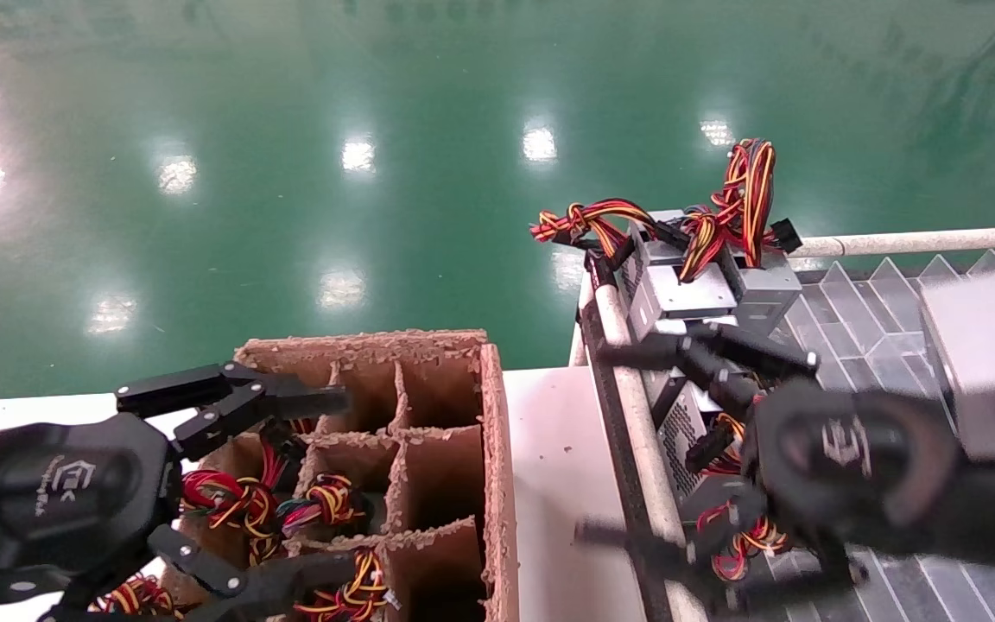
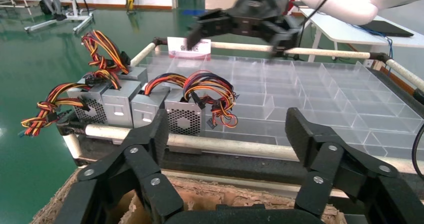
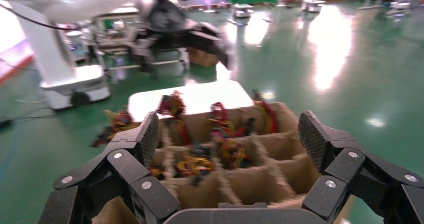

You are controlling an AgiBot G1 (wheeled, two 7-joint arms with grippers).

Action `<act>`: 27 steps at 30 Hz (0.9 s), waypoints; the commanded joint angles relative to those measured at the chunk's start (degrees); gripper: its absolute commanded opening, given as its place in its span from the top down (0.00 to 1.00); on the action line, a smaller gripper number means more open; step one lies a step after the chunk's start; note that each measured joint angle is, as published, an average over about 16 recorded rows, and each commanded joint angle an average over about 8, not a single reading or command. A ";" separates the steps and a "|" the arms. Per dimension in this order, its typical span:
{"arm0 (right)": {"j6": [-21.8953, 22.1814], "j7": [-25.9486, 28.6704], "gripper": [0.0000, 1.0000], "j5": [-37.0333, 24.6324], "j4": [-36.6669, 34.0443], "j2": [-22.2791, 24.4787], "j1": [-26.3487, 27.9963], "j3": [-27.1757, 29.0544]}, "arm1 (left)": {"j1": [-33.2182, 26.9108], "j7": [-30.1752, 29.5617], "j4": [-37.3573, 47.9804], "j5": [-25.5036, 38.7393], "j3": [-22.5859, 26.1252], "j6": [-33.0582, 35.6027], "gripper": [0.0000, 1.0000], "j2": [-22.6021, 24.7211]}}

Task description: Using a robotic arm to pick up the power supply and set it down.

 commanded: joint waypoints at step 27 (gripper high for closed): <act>-0.53 1.75 0.00 1.92 4.02 0.97 -2.91 0.95 | 0.01 0.00 0.01 -0.02 0.00 -0.02 0.00 -0.01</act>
